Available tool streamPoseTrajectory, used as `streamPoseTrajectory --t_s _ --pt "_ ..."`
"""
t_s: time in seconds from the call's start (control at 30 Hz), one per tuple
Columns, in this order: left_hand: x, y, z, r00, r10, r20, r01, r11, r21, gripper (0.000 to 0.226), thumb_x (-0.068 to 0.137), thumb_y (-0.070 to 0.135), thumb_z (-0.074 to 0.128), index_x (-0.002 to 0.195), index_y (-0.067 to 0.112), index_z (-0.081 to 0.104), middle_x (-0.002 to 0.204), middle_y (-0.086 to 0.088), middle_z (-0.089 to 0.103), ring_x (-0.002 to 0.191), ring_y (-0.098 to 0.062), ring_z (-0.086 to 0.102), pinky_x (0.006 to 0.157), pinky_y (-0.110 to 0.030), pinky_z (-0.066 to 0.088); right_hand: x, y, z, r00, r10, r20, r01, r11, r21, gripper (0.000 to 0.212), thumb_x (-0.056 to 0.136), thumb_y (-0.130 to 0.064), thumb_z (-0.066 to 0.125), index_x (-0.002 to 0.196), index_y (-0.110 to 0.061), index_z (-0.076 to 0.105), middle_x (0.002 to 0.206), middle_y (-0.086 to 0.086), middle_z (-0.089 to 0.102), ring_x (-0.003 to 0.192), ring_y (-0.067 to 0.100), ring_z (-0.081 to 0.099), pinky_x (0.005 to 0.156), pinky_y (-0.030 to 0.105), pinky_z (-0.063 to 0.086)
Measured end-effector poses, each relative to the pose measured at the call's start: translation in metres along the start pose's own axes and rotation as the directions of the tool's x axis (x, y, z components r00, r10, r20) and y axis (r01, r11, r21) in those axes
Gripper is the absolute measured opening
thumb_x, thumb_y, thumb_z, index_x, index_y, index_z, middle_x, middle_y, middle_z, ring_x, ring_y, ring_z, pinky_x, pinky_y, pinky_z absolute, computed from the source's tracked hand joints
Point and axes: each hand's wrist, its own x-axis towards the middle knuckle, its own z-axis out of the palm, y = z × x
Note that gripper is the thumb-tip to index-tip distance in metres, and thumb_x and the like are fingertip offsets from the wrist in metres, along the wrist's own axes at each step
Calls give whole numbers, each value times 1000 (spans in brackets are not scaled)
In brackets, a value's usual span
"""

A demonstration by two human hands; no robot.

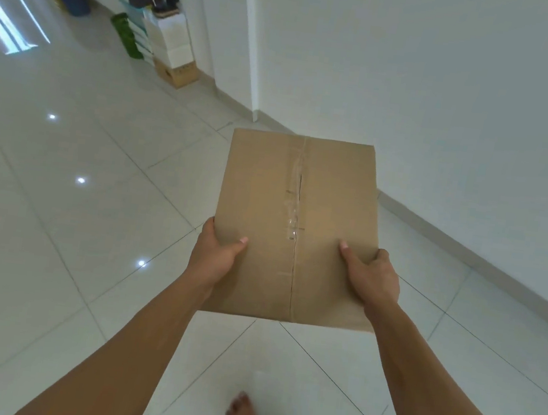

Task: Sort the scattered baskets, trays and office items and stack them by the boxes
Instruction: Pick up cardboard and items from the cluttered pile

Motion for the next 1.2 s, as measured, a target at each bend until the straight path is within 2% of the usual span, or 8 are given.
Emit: streamPoseTrajectory --t_s 0.13,0.3,0.53,0.63,0.83,0.97,1.1,1.2 --pt "49 19 -15 1000 20 24 -20 1000 12 49 87 33 74 129 35 48 119 13 64 108 -15 64 99 -47 53 21 -34 25 1000 4 -30 -4 1000 14 63 79 -79 59 107 -24 47 93 -7 56 90 25 54 76 37 44" --pt "112 34 -23 999 2 37 -2 1000 12 61 88 32 74 141 27 45 127 7 62 113 -19 63 101 -49 51 64 -77 53 999 4 -41 -4 1000 -3 65 78 -81 57 108 -24 46 88 -10 53 88 24 55 74 38 46" --pt "227 64 -25 999 -13 41 10 997 74 63 90 34 72 145 24 42 132 4 59 117 -23 60 102 -50 50 144 -138 105 999 24 -31 -24 1000 14 64 78 -81 57 105 -23 48 86 -13 53 88 23 57 72 37 46" --pt "286 85 -21 999 -21 44 17 994 105 62 91 35 71 145 24 42 131 4 60 116 -22 60 99 -45 51 188 -168 124 998 56 -25 -55 998 26 63 78 -79 58 104 -23 48 85 -13 53 87 24 56 72 36 44" --pt "389 126 -8 996 -61 68 54 993 105 67 89 37 72 146 24 39 130 5 58 113 -21 60 90 -39 51 268 -232 146 995 98 -24 -97 995 14 67 78 -79 57 110 -21 49 93 -8 57 88 23 57 70 36 43" --pt "448 147 -9 993 -85 82 79 994 78 67 87 38 74 144 25 41 125 6 59 103 -14 61 76 -32 49 308 -272 165 995 100 -31 -100 995 6 68 80 -78 57 115 -20 50 98 -6 60 87 22 57 66 34 41" --pt "513 167 -17 988 -102 115 93 993 79 66 86 38 76 142 24 43 124 4 60 106 -19 62 85 -39 53 343 -308 195 991 132 -36 -132 991 9 68 81 -77 57 117 -19 50 102 -3 61 90 23 58 72 36 45" --pt "568 180 -29 982 -100 163 86 992 93 66 85 40 76 140 24 44 123 4 61 105 -20 62 83 -39 52 366 -338 225 986 159 -51 -158 987 23 68 83 -76 57 119 -18 50 102 -1 59 90 24 57 74 37 46"
